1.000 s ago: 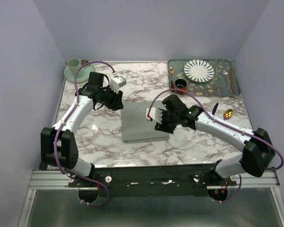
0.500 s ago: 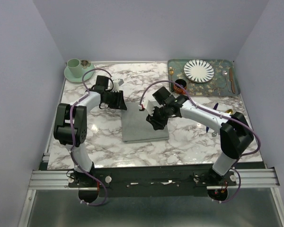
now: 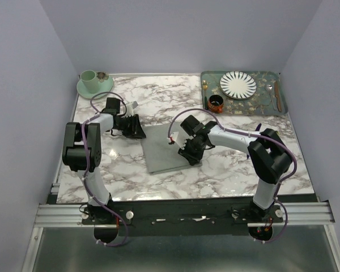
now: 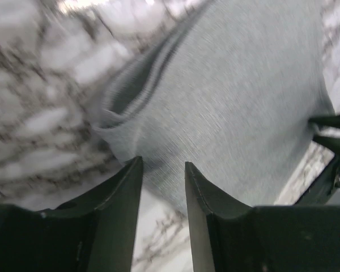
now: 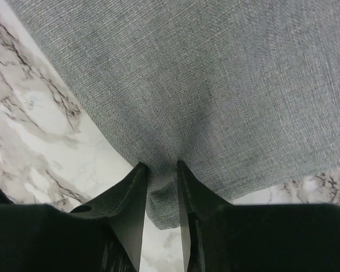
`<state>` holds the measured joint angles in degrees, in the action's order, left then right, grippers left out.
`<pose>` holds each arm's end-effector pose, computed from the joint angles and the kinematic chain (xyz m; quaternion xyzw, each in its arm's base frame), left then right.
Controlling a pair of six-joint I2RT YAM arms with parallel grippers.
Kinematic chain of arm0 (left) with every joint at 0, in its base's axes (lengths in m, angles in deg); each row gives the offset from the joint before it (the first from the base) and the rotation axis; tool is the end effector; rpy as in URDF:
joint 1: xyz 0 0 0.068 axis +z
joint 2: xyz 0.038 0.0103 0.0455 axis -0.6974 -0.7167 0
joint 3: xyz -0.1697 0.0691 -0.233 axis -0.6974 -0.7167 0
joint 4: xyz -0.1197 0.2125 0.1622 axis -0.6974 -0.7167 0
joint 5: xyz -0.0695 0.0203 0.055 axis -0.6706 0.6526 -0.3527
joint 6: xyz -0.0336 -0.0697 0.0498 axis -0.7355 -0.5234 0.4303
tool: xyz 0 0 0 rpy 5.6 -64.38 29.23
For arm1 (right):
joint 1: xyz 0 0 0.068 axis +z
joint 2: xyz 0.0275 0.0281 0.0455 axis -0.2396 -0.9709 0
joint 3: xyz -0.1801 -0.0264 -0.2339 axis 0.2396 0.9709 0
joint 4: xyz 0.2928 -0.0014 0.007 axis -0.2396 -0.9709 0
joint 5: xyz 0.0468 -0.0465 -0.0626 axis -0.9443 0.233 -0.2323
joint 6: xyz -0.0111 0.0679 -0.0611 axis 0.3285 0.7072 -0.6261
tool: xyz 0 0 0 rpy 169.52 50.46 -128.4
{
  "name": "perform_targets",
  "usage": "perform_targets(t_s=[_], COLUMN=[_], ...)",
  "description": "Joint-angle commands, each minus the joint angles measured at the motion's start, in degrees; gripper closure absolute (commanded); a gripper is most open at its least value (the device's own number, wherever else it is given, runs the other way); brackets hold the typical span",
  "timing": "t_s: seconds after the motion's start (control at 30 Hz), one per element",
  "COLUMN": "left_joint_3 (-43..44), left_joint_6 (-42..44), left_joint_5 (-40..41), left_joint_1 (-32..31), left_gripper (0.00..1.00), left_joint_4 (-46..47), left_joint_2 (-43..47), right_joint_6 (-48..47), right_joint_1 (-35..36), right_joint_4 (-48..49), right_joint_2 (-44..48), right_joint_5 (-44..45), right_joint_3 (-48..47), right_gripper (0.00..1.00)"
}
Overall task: Fold the napkin into a case and place the utensils inside
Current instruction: Smooth out the lower triangle-folded napkin at the center of the board.
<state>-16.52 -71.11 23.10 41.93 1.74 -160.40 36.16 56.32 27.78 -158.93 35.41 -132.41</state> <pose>0.4010 -0.0687 0.1162 0.0385 0.9202 -0.3452 0.1807 0.2737 0.2785 0.1226 -0.5805 0.7945 0.1404 0.1100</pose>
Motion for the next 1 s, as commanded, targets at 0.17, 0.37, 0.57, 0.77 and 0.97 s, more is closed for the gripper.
perform_targets(t_s=[0.17,0.37,0.57,0.77,0.97], left_joint_3=[-10.5,-17.1,-23.4,-23.1,-20.8], left_joint_6=[29.1,41.3,38.2,38.1,36.8], left_joint_5=[-4.9,0.9,11.1,18.2,24.1], left_joint_1=[0.5,-7.5,-23.3,-34.1,-40.3], left_gripper=[0.43,0.39,0.39,0.48,0.5], left_joint_4=[-13.9,-17.2,-8.9,-6.0,-1.7], left_joint_2=[29.6,40.3,43.3,38.1,31.7], right_joint_6=[-0.9,9.0,17.9,22.9,24.5], right_joint_1=[-4.7,-10.2,-18.1,-21.3,-23.8], right_joint_4=[-3.7,-6.1,-6.5,-6.2,-5.9], right_joint_2=[5.5,13.6,11.5,7.8,3.4], right_joint_5=[2.3,-5.5,-15.0,-18.4,-18.0], right_joint_3=[-5.1,-0.5,4.1,4.3,4.4], right_gripper=[0.41,0.39,0.47,0.58,0.6])
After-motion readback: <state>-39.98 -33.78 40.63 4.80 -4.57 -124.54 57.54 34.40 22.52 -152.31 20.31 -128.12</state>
